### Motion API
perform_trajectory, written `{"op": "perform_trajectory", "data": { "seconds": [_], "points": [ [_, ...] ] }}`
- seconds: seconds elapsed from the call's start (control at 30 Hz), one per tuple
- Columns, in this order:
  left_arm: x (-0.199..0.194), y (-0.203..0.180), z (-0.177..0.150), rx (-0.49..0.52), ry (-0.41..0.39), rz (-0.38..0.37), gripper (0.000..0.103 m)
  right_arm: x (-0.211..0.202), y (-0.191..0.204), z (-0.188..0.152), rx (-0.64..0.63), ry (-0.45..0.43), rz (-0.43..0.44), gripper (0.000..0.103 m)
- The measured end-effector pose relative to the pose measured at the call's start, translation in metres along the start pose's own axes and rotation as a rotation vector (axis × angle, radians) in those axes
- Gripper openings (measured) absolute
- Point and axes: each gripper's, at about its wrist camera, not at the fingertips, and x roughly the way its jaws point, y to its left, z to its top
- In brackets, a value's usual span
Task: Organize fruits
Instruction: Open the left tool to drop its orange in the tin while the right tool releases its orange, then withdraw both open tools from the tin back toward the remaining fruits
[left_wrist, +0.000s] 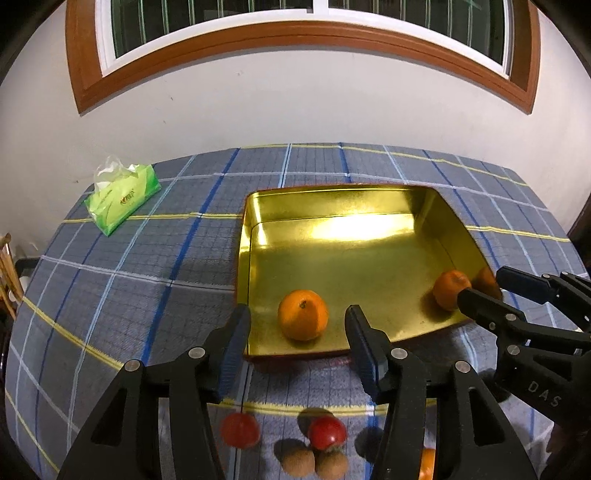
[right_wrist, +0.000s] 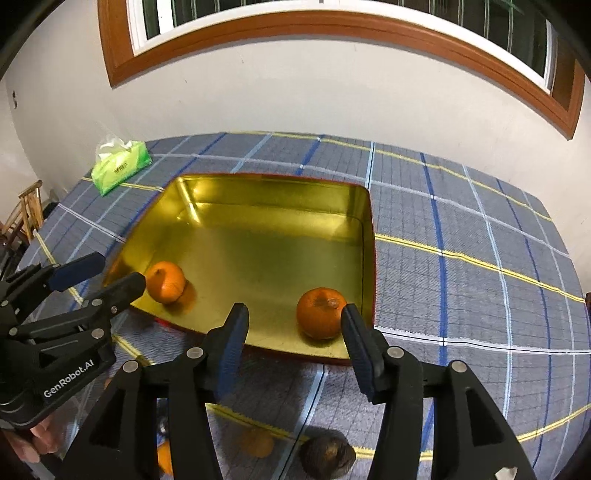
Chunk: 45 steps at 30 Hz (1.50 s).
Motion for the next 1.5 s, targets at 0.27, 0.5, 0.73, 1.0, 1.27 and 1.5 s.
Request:
{"op": "perform_trajectory", "data": {
  "seconds": [0.27, 0.5, 0.73, 1.0, 1.27, 1.5],
  "points": [
    [-0.031, 0.005, -0.015, -0.022, -0.028, 0.008, 0.054, -0.03, 0.005, -0.014, -0.001, -0.029, 0.018, 0.05],
    [-0.052, 0.014, -0.037, -0.061, -0.046, 0.022, 0.054, -0.05, 0.006, -0.033, 0.009, -0.046, 0.021, 0.05],
    [-0.069, 0.014, -0.052, -0.078, -0.065, 0.043, 0.054, -0.065, 0.005, -0.048, 0.039, -0.062, 0.039, 0.05],
    [-0.077, 0.011, -0.072, -0.083, -0.048, 0.032, 0.054, -0.072, 0.01, -0.07, 0.058, -0.048, 0.071, 0.05],
    [-0.081, 0.007, -0.09, -0.072, -0.03, 0.03, 0.054, -0.078, 0.012, -0.087, 0.063, -0.033, 0.082, 0.05],
    [-0.083, 0.01, -0.113, -0.066, 0.0, 0.024, 0.054, -0.084, 0.013, -0.107, 0.066, -0.011, 0.082, 0.05]
  ]
}}
